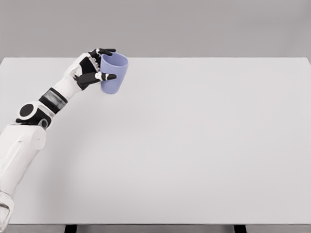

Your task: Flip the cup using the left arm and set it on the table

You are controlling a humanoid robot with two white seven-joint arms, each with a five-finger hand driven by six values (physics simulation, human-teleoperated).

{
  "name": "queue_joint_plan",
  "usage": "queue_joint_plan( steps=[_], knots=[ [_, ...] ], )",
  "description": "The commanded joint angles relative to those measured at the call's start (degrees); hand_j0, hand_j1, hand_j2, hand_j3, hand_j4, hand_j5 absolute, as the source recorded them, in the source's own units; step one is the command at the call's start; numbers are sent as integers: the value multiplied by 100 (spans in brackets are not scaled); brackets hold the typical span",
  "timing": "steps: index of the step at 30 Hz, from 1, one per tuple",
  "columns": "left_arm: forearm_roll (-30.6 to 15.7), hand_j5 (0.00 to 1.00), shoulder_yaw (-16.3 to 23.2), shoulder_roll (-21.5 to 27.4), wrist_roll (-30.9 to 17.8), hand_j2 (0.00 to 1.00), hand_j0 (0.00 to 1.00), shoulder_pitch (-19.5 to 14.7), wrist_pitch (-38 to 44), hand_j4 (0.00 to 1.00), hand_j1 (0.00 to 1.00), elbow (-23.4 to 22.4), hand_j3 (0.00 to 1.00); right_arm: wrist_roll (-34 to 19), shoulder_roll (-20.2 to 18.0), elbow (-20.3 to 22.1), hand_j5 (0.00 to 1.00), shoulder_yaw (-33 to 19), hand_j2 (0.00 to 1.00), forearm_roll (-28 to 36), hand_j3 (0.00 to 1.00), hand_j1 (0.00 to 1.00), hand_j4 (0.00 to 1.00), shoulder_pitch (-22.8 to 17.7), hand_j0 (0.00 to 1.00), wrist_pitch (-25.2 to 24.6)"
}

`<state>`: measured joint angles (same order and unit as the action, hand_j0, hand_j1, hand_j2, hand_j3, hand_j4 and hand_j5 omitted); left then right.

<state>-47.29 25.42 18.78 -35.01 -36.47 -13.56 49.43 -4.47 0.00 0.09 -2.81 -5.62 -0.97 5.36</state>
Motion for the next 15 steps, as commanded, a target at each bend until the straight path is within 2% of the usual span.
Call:
queue_joint_plan(
  steps=[1, 9, 15],
  knots=[
    [-52, 48, -107, -261, 1, 48, 48, 0, -50, 48, 48, -258, 48, -1, 0, 0, 100, 0, 100, 0, 100, 100, 100, 0, 100, 0],
    [-26, 48, -63, -402, 1, 48, 48, 44, -244, 48, 48, -320, 48, -1, 0, 0, 100, 0, 100, 0, 100, 100, 100, 0, 100, 0],
    [-17, 54, -46, -402, 1, 54, 54, 123, -428, 54, 54, -390, 54, -1, 0, 0, 100, 0, 100, 0, 100, 100, 100, 0, 100, 0]
  ],
)
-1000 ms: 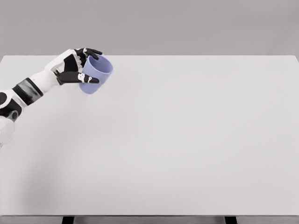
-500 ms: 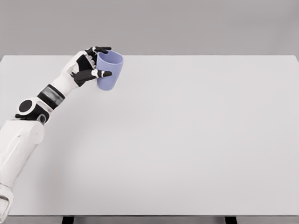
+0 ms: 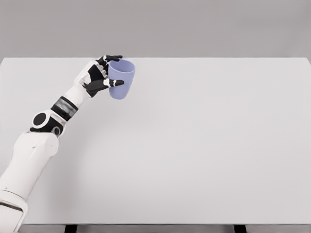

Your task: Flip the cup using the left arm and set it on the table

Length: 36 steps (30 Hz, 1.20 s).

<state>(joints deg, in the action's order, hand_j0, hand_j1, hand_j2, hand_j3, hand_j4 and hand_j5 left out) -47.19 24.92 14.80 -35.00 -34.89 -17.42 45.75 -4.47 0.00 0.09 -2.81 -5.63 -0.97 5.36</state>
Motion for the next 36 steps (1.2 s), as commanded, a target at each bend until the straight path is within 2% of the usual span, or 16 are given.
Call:
queue_joint_plan(
  steps=[1, 6, 12, 21, 24, 36],
  knots=[
    [-28, 54, 4, -12, 0, 54, 54, 0, -51, 54, 54, -31, 54, -1, 0, 0, 100, 0, 100, 0, 100, 100, 100, 0, 100, 0],
    [-19, 56, -5, -12, 0, 56, 56, 62, -218, 56, 56, -22, 56, -1, 0, 0, 100, 0, 100, 0, 100, 100, 100, 0, 100, 0],
    [-28, 56, 4, -21, 0, 56, 56, 246, -868, 56, 56, -31, 56, -1, 0, 0, 100, 0, 100, 0, 100, 100, 100, 0, 100, 0],
    [166, 60, 39, -38, 0, 60, 60, 308, -1026, 60, 60, -39, 60, -1, 0, 0, 100, 0, 100, 0, 100, 100, 100, 0, 100, 0],
    [262, 65, 30, -91, 0, 65, 65, 387, -1114, 65, 65, -31, 65, -1, 0, 0, 100, 0, 100, 0, 100, 100, 100, 0, 100, 0],
    [280, 74, 48, -108, 0, 74, 74, 510, -1106, 74, 74, -83, 74, -1, 0, 0, 100, 0, 100, 0, 100, 100, 100, 0, 100, 0]
  ],
)
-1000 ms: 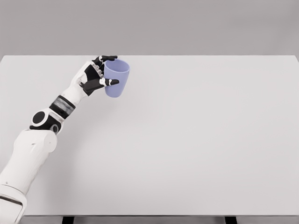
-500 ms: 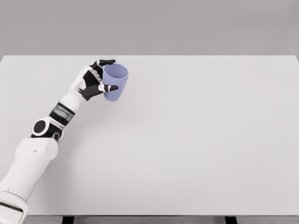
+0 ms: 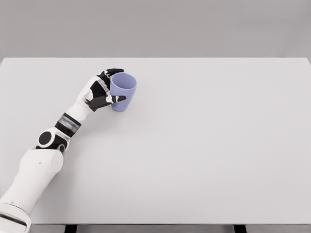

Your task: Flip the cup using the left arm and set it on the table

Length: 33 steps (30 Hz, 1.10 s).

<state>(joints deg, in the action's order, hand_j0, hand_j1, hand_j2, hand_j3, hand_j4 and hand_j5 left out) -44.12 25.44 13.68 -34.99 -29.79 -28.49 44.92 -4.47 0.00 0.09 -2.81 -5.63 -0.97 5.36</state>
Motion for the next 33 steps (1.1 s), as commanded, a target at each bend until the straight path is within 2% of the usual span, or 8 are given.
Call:
queue_joint_plan(
  steps=[1, 6, 13, 33],
  knots=[
    [-35, 74, -4, 3, -1, 74, 74, 0, 2, 74, 74, -27, 74, -1, 0, 0, 100, 0, 100, 0, 100, 100, 100, 0, 100, 0],
    [-26, 79, -4, 11, -1, 79, 79, 0, -7, 79, 79, -36, 79, -1, 0, 0, 100, 0, 100, 0, 100, 100, 100, 0, 100, 0],
    [-17, 100, -4, 55, -1, 100, 100, 35, -174, 100, 100, -27, 100, -1, 0, 0, 100, 0, 100, 0, 100, 100, 100, 0, 100, 0],
    [-79, 100, -56, 451, -1, 100, 100, 105, -499, 100, 100, 26, 100, -1, 0, 0, 100, 0, 100, 0, 100, 100, 100, 0, 100, 0]
  ],
)
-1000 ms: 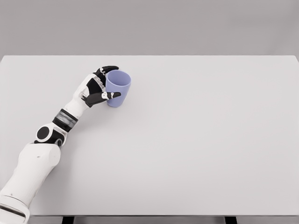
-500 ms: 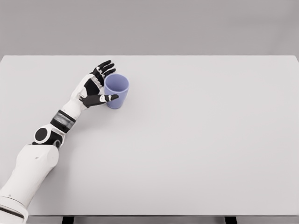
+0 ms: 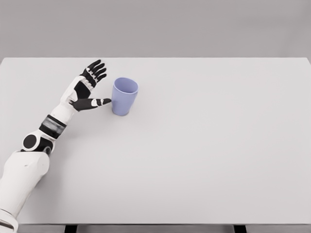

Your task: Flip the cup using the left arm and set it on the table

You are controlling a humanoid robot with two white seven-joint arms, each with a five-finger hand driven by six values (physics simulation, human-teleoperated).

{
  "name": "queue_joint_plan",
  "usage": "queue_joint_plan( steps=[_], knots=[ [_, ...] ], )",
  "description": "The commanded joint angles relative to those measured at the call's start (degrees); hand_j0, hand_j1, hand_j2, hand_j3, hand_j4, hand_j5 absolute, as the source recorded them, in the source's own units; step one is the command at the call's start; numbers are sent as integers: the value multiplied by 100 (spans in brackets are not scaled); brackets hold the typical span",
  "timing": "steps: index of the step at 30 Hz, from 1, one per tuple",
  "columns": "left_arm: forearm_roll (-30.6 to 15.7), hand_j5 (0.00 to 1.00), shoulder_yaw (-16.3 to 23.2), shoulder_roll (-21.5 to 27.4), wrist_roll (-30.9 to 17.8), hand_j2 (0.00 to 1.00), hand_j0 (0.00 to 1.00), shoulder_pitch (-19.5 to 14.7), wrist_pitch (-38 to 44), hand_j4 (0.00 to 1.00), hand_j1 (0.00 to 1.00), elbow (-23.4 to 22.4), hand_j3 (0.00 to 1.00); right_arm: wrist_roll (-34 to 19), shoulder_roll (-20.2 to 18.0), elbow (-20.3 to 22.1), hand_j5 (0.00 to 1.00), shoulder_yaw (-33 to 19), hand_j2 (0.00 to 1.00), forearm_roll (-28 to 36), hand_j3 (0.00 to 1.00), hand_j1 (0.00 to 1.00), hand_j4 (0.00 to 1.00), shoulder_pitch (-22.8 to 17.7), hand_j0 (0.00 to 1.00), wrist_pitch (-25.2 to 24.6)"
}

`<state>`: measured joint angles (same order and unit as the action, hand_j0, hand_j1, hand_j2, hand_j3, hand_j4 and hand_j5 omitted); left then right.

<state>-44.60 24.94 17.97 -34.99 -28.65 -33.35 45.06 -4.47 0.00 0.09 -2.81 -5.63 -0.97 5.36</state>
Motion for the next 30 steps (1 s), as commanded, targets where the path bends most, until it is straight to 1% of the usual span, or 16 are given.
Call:
queue_joint_plan(
  steps=[1, 5, 8, 10, 12, 13, 14, 15, 16, 17, 18, 19, 22, 30],
  knots=[
    [-31, 100, -16, 22, -1, 100, 100, 0, -14, 100, 100, 12, 100, -1, 0, 0, 100, 0, 100, 1, 100, 100, 100, 0, 100, 0],
    [-31, 100, -33, 40, -1, 100, 100, 0, -22, 100, 100, 20, 100, -1, 0, 0, 100, 0, 100, 1, 100, 100, 100, 0, 100, 0],
    [-22, 100, -130, 268, -1, 100, 100, 9, -165, 100, 100, 38, 100, -1, 0, 0, 100, 0, 100, 1, 100, 100, 100, 0, 100, 0],
    [-5, 100, -314, 602, -1, 100, 100, 0, -165, 100, 100, 55, 100, -1, 0, 0, 100, 0, 100, 1, 100, 100, 100, 0, 100, 0],
    [39, 100, -367, 1146, -1, 100, 100, -79, -165, 100, 100, 56, 100, -1, 0, 0, 100, 0, 100, 1, 100, 100, 100, 0, 100, 0],
    [223, 100, -367, 1376, -1, 100, 100, -193, -165, 100, 100, 64, 100, -1, 0, 0, 100, 0, 100, 1, 100, 100, 100, 0, 100, 0],
    [636, 100, -367, 1551, -1, 100, 100, -272, -165, 100, 100, 82, 100, -1, 0, 0, 100, 0, 100, 1, 100, 100, 100, 0, 100, 0],
    [925, 100, -367, 1578, -1, 100, 100, -290, -165, 100, 100, 108, 100, -1, 0, 0, 100, 0, 100, 1, 100, 100, 100, 0, 100, 0],
    [1769, 100, -359, 1587, -1, 100, 100, -281, -165, 100, 100, 135, 100, -1, 0, 0, 100, 0, 100, 1, 100, 100, 100, 0, 100, 0],
    [2305, 100, -359, 1622, -1, 100, 100, -290, -165, 100, 100, 143, 100, -1, 0, 0, 100, 0, 100, 1, 100, 100, 100, 0, 100, 0],
    [2693, 100, -359, 1692, -1, 100, 100, -281, -165, 100, 100, 135, 100, -1, 0, 0, 100, 0, 100, 1, 100, 100, 100, 0, 100, 0],
    [2790, 100, -367, 1745, -1, 100, 100, -237, -165, 100, 100, 108, 100, -1, 0, 0, 100, 0, 100, 1, 100, 100, 100, 0, 100, 0],
    [2799, 100, -376, 1868, -1, 100, 100, -202, -165, 100, 100, 47, 100, -1, 0, 0, 100, 0, 100, 1, 100, 100, 100, 0, 100, 0],
    [2790, 100, -394, 1868, -1, 100, 100, -193, -165, 100, 100, 38, 100, -1, 0, 0, 100, 0, 100, 1, 100, 100, 100, 0, 100, 0]
  ],
)
